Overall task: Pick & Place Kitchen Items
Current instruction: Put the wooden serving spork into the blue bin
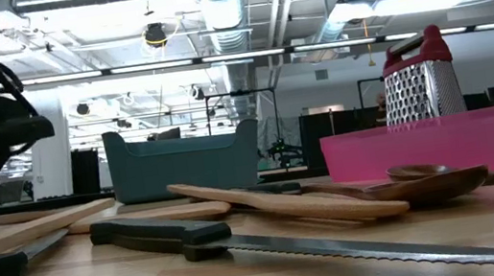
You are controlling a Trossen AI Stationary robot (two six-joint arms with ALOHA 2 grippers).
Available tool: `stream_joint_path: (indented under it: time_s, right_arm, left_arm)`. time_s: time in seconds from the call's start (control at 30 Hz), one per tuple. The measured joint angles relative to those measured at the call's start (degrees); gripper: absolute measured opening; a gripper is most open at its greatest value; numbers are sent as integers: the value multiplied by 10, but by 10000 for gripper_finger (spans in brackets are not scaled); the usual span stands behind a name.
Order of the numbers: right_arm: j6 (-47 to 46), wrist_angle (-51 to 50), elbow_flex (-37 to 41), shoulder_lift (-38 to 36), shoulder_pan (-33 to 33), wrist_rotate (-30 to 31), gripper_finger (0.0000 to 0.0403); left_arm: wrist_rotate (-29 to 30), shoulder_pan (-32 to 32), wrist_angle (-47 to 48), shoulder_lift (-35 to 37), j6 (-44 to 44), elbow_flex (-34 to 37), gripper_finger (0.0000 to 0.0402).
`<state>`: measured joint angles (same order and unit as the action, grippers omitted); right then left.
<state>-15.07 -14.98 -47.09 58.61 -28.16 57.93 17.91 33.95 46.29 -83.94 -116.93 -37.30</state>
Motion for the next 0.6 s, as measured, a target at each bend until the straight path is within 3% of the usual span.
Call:
stream_joint_path:
  time_s: [0.37,0.6]
  right_arm:
    - [0,0,0,0,1,0,47]
    - [0,2,0,0,1,1,47]
  left_arm:
    - [50,6,-5,94,43,0,68]
    - [70,14,-51,205,161,0,60]
